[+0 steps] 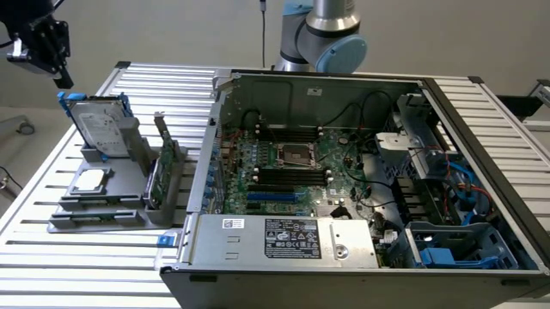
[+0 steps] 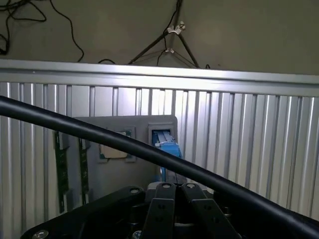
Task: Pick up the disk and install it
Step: 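Pick up the disk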
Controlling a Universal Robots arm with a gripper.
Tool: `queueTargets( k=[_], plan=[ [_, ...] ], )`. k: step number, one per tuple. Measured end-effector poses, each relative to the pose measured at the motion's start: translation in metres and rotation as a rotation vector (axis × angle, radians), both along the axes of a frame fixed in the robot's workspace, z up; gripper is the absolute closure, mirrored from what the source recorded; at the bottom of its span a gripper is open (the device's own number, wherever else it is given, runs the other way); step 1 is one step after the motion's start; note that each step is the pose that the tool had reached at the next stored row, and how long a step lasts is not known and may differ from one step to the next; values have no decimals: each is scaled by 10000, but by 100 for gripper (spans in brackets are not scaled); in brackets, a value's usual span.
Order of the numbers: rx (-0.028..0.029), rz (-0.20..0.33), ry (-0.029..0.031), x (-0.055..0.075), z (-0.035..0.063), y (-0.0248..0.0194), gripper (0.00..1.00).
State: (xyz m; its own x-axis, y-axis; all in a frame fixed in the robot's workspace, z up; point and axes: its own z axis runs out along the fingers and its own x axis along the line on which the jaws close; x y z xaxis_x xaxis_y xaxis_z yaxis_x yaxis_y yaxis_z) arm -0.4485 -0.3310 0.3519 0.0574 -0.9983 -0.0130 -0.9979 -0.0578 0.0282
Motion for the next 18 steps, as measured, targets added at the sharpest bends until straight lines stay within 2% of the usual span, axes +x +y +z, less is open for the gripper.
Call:
queueTargets(
  k=[5, 9, 10, 11, 14, 17, 18],
  plan=[
    [8, 876, 1, 0, -1, 5, 89],
    [7, 969, -5, -2, -1, 13, 88],
    [8, 969, -6, -2, -1, 13, 83],
    [7, 969, -6, -2, -2, 13, 83],
    [7, 969, -5, -2, -3, 14, 64],
    [7, 970, -5, -1, -13, 16, 58],
    [7, 969, -7, 2, -24, 17, 52]
  ],
)
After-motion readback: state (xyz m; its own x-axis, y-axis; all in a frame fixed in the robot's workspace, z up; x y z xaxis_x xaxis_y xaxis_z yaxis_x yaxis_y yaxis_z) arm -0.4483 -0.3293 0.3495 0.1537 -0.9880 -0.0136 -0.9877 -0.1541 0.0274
